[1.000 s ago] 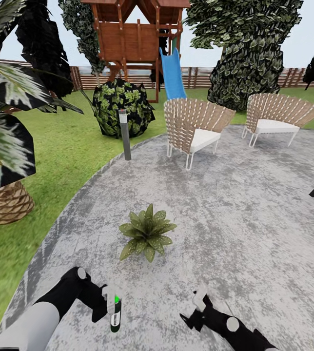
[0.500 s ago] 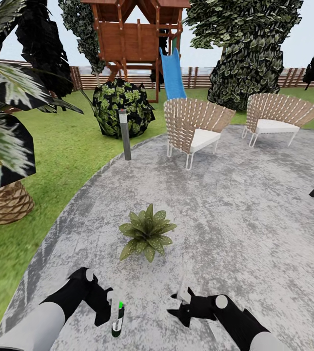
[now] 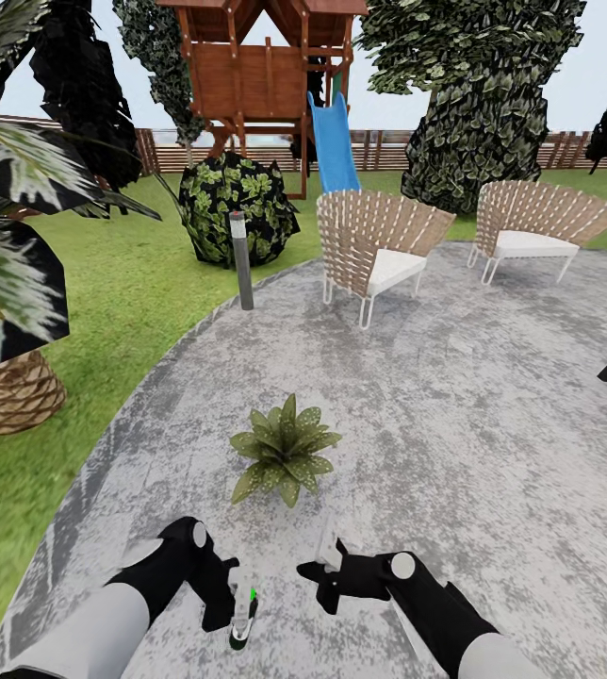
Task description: Pick up the pesticide atomizer in the garden and spray insectifuge to fully cover both potted plants in the garden.
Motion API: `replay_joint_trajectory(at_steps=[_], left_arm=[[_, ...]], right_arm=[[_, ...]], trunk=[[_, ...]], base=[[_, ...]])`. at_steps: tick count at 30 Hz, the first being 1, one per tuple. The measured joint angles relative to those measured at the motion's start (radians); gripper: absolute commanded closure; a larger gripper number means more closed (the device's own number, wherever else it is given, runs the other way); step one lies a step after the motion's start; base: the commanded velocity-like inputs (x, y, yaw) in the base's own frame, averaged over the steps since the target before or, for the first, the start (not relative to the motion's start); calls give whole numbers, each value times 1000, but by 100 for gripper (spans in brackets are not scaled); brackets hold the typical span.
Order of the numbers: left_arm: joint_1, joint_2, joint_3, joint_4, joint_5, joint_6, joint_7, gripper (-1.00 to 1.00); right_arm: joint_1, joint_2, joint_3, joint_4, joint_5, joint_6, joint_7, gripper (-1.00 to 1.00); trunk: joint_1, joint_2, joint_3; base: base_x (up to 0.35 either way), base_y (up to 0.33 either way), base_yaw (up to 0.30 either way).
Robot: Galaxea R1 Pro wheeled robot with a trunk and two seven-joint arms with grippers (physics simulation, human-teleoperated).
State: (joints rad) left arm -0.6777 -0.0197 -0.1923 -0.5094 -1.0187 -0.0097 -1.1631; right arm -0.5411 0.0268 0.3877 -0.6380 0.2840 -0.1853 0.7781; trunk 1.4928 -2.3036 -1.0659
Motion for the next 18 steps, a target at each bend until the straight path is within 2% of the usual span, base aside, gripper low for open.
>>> replay_joint_trajectory(at_steps=[5,8,11,18], left_arm=[[0,-23,1,-5,0,2,7,100],[0,-27,2,-13,0,3,12,100],[0,-29,3,-15,0,5,55,100],[0,-44,3,-15,-2,26,87,100]], right_arm=[[0,1,0,-1,-1,0,-1,100],[0,3,0,-1,-1,0,-1,100],[0,4,0,-1,-1,0,-1,100],[0,14,0,0,0,0,-1,100]], trunk=[[0,0,0],[0,0,0],[0,0,0],[0,0,0]], base=[[0,0,0],[0,0,0],[0,0,0],[0,0,0]])
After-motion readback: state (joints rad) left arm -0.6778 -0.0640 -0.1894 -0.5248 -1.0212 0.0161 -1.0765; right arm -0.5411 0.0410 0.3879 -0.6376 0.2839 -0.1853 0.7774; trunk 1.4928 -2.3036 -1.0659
